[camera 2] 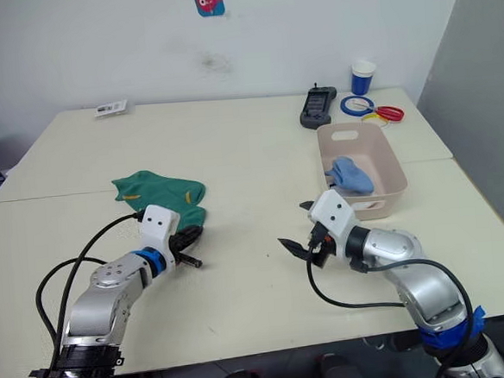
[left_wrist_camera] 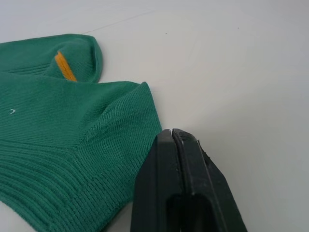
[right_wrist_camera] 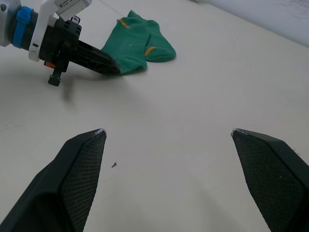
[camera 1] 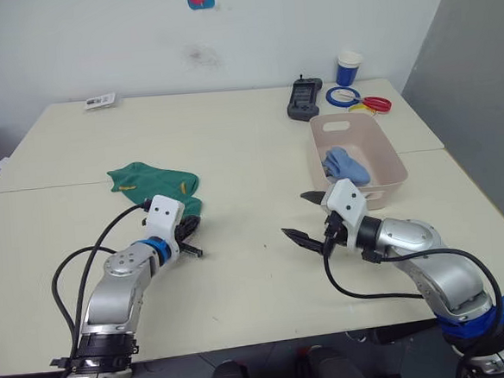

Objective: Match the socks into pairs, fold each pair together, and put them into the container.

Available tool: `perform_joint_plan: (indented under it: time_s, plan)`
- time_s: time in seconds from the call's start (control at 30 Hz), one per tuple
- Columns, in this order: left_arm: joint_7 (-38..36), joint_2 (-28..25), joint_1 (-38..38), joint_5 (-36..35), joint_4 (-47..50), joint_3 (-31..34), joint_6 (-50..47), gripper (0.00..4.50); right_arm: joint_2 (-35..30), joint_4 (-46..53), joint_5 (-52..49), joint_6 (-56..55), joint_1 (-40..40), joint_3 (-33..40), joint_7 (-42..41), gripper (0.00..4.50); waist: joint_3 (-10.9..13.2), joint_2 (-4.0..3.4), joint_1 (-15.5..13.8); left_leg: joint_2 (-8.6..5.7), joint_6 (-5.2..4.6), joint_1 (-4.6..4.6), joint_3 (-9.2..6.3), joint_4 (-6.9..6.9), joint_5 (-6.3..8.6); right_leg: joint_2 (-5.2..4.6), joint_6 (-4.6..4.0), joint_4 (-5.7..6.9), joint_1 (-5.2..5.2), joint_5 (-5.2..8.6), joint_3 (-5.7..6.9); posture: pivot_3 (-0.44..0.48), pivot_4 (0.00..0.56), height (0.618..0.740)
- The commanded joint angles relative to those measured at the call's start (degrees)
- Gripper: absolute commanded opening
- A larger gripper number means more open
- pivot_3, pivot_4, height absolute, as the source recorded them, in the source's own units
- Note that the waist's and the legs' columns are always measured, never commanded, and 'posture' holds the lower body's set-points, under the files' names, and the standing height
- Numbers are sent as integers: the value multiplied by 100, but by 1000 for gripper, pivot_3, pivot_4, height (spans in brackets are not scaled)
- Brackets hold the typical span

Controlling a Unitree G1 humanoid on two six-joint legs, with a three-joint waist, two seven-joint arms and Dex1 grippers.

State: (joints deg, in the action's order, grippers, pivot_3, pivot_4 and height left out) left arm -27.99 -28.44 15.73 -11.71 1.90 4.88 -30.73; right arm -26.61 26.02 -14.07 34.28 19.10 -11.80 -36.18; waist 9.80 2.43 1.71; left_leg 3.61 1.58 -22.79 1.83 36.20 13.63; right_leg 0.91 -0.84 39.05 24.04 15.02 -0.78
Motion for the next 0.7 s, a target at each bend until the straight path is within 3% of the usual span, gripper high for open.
perform_joint_plan:
  time_s: [0.03,0.3,0.7]
  plan:
    - [-7,-100,-45,-113,432,168,-143,26,-88,100,-47,-92,116,163,-76,4500,0,0,0,0,0,0,0,0,0,0,0,0,0,0,0,0,150,740]
    - [-124,-413,158,-17,216,221,164,26,-139,-57,-114,-124,291,164,-210,4500,0,0,0,1,0,2,-1,0,0,0,0,1,0,0,1,0,150,740]
    - [-344,-617,270,7,-73,131,-150,3806,-393,133,-267,0,150,210,-404,4500,0,0,5,-1,0,0,-1,1,0,-1,0,-1,1,0,2,0,150,740]
